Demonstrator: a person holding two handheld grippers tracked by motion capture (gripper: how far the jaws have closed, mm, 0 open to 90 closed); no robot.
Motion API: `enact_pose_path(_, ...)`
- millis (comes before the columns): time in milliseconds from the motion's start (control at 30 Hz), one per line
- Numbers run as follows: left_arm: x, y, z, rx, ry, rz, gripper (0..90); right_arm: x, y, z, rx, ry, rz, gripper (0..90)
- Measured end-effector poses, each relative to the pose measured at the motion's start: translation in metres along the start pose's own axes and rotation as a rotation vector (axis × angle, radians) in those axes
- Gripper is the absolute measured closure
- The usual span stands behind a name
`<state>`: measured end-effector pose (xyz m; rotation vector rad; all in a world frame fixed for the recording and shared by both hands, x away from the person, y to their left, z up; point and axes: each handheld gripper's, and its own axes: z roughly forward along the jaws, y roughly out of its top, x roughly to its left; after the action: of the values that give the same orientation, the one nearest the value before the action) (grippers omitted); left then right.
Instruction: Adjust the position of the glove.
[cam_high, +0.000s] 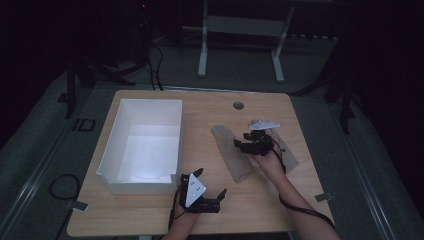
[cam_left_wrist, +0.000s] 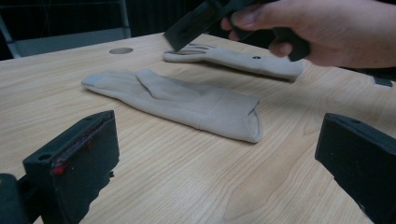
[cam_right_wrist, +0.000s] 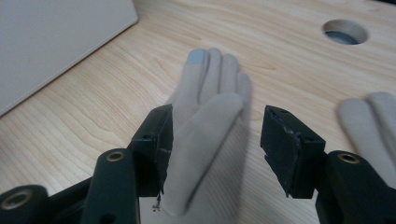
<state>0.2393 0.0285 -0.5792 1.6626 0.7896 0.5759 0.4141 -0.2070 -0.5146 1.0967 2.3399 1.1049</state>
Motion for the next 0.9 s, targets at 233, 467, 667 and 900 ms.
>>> enact_pose_path(233, 0.000, 0.000, 0.000, 0.000, -0.002, -0.002, 0.1, 0.005, -0.002, 0.024, 0.038, -0.016, 0.000, 42.9)
enact_pose_path(467, 0.000, 0.000, 0.000, 0.000, -0.002, -0.004, 0.1, 0.005, -0.011, 0.044, 0.081, -0.030, 0.000, 47.3)
enact_pose_path(667, 0.000, 0.000, 0.000, 0.000, -0.001, -0.001, 0.2, 0.008, -0.019, 0.052, 0.085, -0.053, -0.002, 48.0)
enact_pose_path(900, 0.000, 0.000, 0.000, 0.001, 0.001, -0.002, 0.2, 0.013, -0.016, 0.052, 0.097, -0.052, -0.010, 78.6)
